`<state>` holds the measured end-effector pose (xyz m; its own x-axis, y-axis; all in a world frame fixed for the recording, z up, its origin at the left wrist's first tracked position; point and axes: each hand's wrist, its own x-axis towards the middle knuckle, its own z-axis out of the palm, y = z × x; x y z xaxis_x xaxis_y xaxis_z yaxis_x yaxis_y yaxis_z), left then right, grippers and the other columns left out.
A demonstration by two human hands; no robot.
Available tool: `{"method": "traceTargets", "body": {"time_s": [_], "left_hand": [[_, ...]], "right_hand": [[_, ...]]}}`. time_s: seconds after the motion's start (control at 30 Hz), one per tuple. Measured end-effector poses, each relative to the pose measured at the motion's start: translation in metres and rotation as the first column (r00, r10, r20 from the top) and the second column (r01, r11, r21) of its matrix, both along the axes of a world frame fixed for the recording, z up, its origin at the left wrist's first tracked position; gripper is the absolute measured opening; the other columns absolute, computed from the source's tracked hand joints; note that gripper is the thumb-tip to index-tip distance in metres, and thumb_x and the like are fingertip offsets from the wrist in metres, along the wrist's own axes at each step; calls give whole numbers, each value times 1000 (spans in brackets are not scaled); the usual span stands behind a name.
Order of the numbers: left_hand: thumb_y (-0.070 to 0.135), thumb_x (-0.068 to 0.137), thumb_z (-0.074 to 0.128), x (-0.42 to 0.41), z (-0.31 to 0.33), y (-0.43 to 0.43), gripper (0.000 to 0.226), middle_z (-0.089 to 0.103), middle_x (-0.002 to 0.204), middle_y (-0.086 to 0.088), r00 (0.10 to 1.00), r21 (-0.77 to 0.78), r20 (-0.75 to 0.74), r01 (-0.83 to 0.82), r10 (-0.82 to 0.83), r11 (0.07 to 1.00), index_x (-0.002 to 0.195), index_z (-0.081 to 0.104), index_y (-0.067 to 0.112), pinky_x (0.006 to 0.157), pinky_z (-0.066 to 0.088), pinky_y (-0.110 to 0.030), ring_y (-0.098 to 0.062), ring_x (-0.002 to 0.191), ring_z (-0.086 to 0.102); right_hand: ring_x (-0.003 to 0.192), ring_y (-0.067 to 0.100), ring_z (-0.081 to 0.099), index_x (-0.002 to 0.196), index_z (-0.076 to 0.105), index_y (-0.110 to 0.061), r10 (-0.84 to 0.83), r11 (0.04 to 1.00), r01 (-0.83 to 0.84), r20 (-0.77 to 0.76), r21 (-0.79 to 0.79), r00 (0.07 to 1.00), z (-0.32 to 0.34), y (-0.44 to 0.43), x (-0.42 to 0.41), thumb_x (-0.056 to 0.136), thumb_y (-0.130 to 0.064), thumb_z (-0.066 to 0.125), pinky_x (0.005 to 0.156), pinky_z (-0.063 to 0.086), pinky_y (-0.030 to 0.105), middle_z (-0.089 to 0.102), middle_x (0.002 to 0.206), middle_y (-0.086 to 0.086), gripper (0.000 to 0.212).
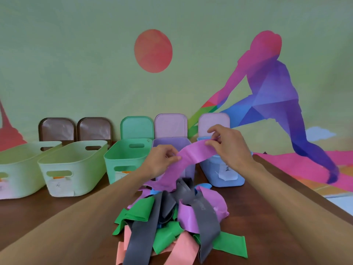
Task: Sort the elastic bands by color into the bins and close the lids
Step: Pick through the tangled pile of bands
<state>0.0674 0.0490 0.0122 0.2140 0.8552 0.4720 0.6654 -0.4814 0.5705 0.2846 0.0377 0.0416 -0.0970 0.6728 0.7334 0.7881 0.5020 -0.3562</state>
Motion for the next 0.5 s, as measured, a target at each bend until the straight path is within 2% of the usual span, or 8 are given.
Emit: {"method": "traceTargets", "body": {"time_s": [0.1,0.2,0.27,0.33,0.4,0.5], "left_hand": [[22,88,65,-15,20,-18,12,68,82,-6,999,33,33,-7,6,999,86,69,11,64,43,-21,-13,73,57],[24,91,61,-36,35,-41,17,64,82,0,998,53,-27,-49,50,997,89,70,10,56,36,-9,-9,71,53],[25,91,61,-54,40,-56,18,67,87,-3,995,39,-56,-77,79,996,91,71,10,57,36,-10,-13,78,57],[27,91,61,-73,42,-74,21,70,95,-8,992,5,-68,-105,105,994,94,72,9,66,44,-21,-20,88,61],[28,89,64,-95,40,-92,19,70,94,-11,992,-40,-42,-125,123,991,93,72,11,70,45,-30,-23,88,63],[25,88,66,-128,34,-122,12,66,79,-2,992,-109,13,-123,126,986,87,72,14,64,43,-25,-14,73,58]], "right_hand": [[86,24,63,106,65,-12,4,999,-2,-33,51,999,8,-3,-12,83,-10,67,83,50,39,67,88,4,23],[92,28,64,103,66,-7,10,999,-8,-39,41,999,15,-7,-30,84,-3,63,88,49,43,69,97,11,19],[93,30,63,100,66,-7,28,999,-28,-5,42,1000,16,-12,-47,85,-2,61,87,49,41,68,98,12,16],[94,30,60,97,66,-9,14,999,-17,79,35,997,16,-21,-65,87,-8,61,83,47,39,64,98,11,11],[94,31,58,96,62,-12,-28,1000,27,210,8,977,13,-31,-84,92,-21,58,79,46,39,61,99,9,11],[92,33,59,96,55,-13,-130,991,135,438,19,889,4,-44,-111,97,-39,46,72,47,39,62,99,9,28]]}}
